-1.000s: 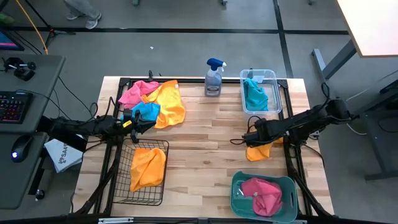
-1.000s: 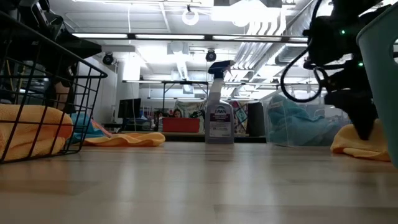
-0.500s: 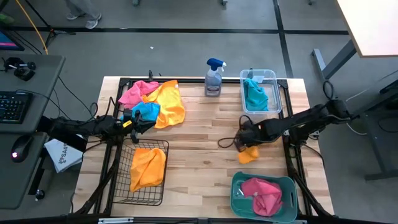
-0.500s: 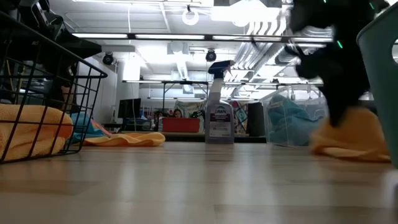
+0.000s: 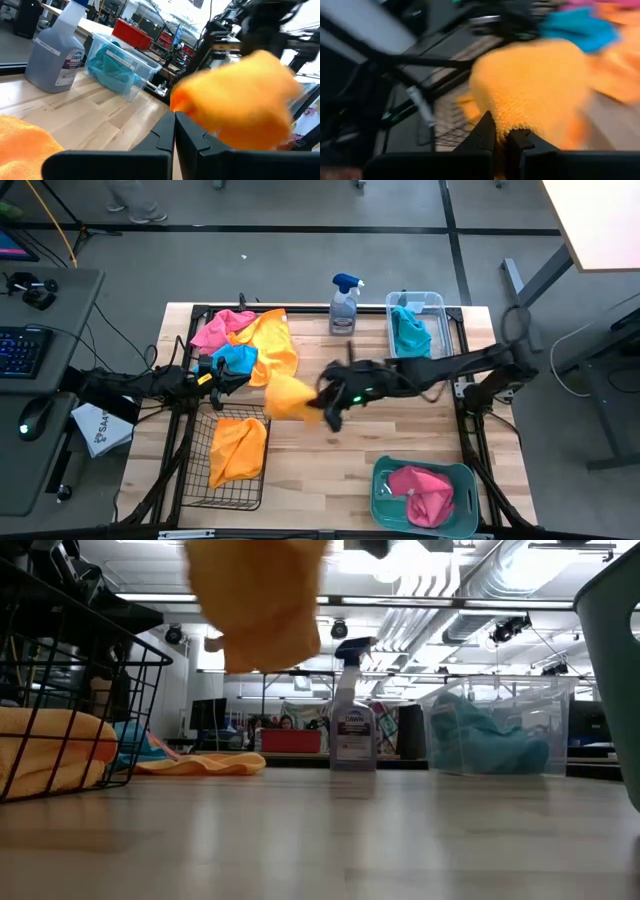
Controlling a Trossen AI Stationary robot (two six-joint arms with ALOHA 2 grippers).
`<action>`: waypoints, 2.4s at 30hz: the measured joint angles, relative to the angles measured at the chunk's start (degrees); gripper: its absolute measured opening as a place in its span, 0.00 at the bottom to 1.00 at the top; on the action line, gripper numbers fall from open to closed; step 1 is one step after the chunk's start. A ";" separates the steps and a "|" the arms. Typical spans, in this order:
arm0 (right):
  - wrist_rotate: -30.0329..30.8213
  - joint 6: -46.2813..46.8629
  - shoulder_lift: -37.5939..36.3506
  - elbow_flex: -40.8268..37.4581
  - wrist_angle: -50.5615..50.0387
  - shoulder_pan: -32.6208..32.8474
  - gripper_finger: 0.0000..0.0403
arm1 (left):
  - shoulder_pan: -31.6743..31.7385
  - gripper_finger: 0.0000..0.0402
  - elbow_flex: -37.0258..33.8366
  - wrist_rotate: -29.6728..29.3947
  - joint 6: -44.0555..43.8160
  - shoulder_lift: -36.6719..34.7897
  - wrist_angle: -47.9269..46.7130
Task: Sort microfiber towel by color & place in baskets
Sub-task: Put the right orange microfiber towel into the black wire basket, then put the blue microfiber towel into the transparent bin
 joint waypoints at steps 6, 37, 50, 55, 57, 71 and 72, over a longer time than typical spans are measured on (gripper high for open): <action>-12.20 -10.81 16.03 18.27 1.57 -0.07 0.00 | -0.02 0.00 0.00 0.00 0.00 0.01 0.00; -15.60 3.17 43.03 35.07 19.40 -2.20 0.24 | 0.00 0.00 0.00 0.00 0.00 0.12 -0.02; -27.83 -8.18 42.49 43.16 -3.62 -5.33 0.68 | 0.00 0.00 0.00 0.00 0.00 0.12 0.00; -30.05 -17.12 42.36 48.48 -20.09 -5.35 0.68 | 0.00 0.00 0.00 0.00 0.00 0.12 0.00; -29.17 -21.48 42.34 50.13 -27.96 -5.13 0.68 | 0.00 0.00 0.00 0.02 0.00 0.12 0.00; -7.51 -31.77 21.92 24.49 -51.67 -7.04 0.68 | 0.00 0.00 0.00 -0.01 0.00 0.12 0.04; -7.44 -29.95 18.81 19.23 -49.83 -7.45 0.68 | -0.01 0.00 0.00 0.04 0.00 0.12 -0.01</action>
